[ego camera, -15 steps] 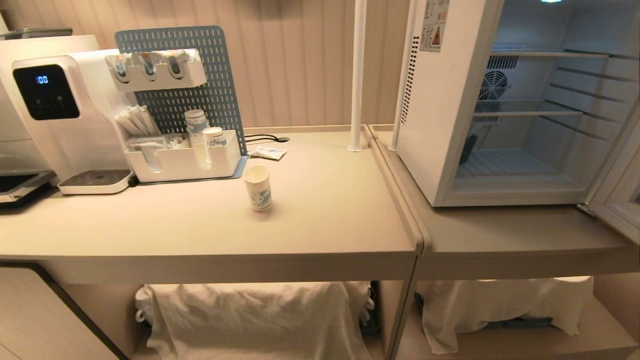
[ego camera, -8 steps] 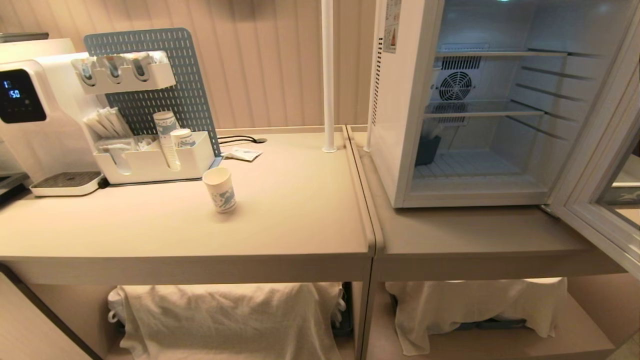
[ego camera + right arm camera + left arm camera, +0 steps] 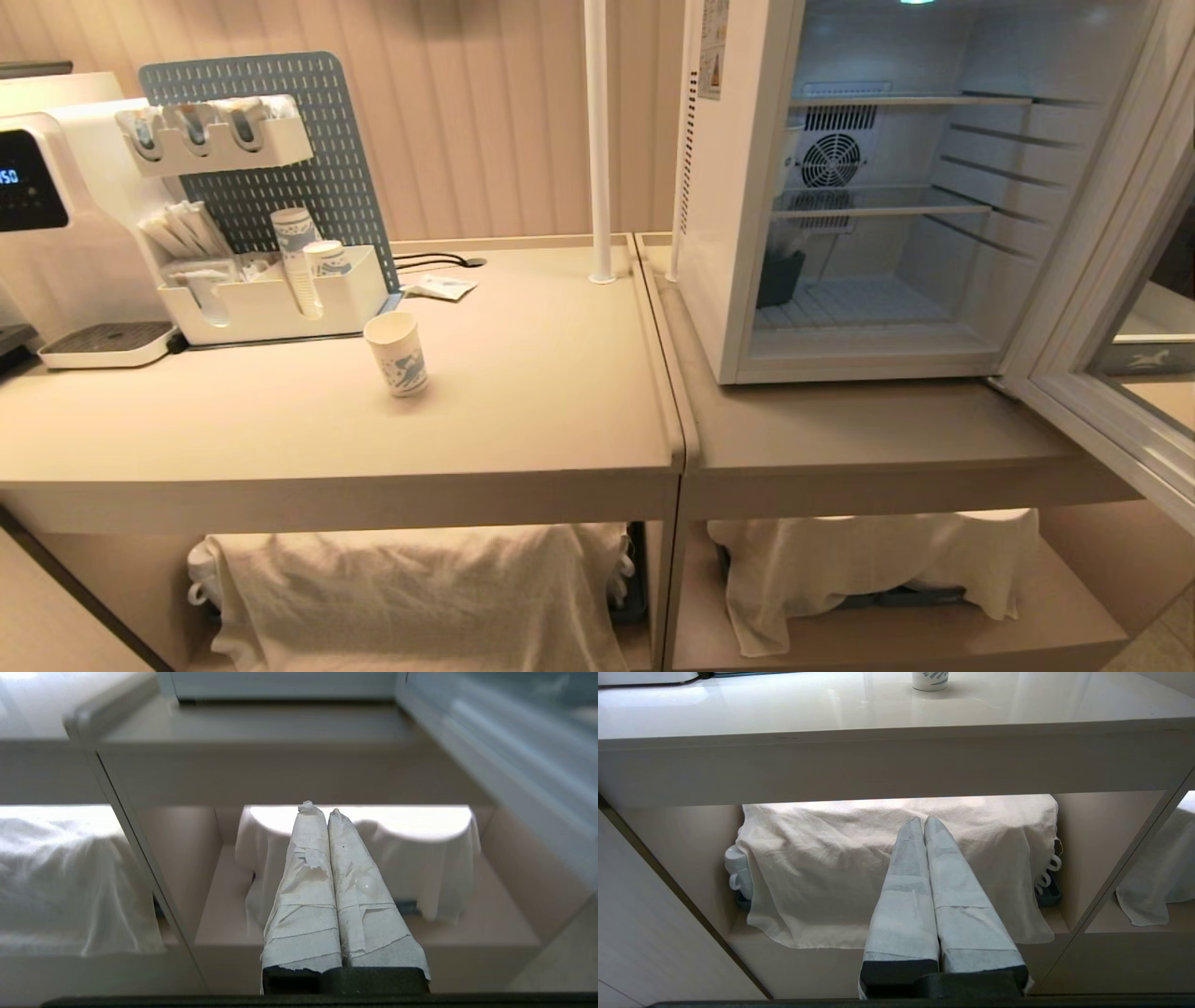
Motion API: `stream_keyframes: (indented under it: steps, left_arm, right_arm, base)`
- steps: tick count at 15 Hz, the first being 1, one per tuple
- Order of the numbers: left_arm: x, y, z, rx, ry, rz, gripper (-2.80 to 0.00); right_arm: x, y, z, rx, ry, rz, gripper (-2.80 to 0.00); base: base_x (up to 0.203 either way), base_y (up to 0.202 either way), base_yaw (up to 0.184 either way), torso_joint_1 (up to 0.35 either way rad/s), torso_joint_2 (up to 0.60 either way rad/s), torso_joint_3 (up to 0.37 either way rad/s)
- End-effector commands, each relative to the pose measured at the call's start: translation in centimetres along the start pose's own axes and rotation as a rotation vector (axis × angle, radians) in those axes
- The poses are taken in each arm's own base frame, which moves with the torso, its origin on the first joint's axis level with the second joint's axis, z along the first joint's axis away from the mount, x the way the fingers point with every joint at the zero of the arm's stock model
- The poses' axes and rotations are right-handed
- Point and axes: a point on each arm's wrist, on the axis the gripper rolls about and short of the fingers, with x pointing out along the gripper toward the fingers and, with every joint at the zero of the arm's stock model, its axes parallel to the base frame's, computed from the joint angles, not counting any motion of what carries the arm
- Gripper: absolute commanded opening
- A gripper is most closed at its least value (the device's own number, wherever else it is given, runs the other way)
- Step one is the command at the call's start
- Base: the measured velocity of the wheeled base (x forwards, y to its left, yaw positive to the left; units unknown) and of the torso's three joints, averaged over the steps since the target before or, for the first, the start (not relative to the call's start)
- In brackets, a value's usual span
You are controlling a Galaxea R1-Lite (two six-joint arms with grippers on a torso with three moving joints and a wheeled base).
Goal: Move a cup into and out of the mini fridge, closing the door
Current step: Close the freezer door
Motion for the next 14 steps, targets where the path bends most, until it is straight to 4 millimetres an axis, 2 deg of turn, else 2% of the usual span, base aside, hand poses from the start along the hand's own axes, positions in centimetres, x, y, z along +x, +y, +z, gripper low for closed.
stream_keyframes:
  steps: [1, 3, 7, 10, 12, 14]
  left_arm:
    - [0.0, 0.0, 0.0, 0.007, -0.001, 0.000, -2.80]
    - [0.0, 0.0, 0.0, 0.012, -0.002, 0.000, -2.80]
    - [0.0, 0.0, 0.0, 0.012, -0.002, 0.000, -2.80]
    - [0.0, 0.0, 0.0, 0.006, -0.002, 0.001, -2.80]
    - [0.0, 0.0, 0.0, 0.006, -0.002, 0.001, -2.80]
    - [0.0, 0.0, 0.0, 0.006, -0.002, 0.001, -2.80]
  right_arm:
    - [-1.0, -0.2, 3.0, -0.026, -0.096, -0.010, -2.80]
    - [-3.5, -0.4, 7.4, -0.053, -0.182, -0.027, -2.80]
    - [-10.6, -1.1, 15.5, -0.080, -0.197, -0.137, -2.80]
    - [-14.0, -1.6, 21.1, -0.107, -0.181, -0.306, -2.80]
    - [-15.8, -1.9, 23.0, -0.118, -0.116, -0.432, -2.80]
    - [-16.7, -2.3, 23.8, -0.151, 0.001, -0.644, -2.80]
  base:
    - [0.000, 0.000, 0.000, 0.000, 0.00, 0.000]
    - [0.000, 0.000, 0.000, 0.000, 0.00, 0.000]
    - [0.000, 0.000, 0.000, 0.000, 0.00, 0.000]
    - [0.000, 0.000, 0.000, 0.000, 0.00, 0.000]
    - [0.000, 0.000, 0.000, 0.000, 0.00, 0.000]
    - [0.000, 0.000, 0.000, 0.000, 0.00, 0.000]
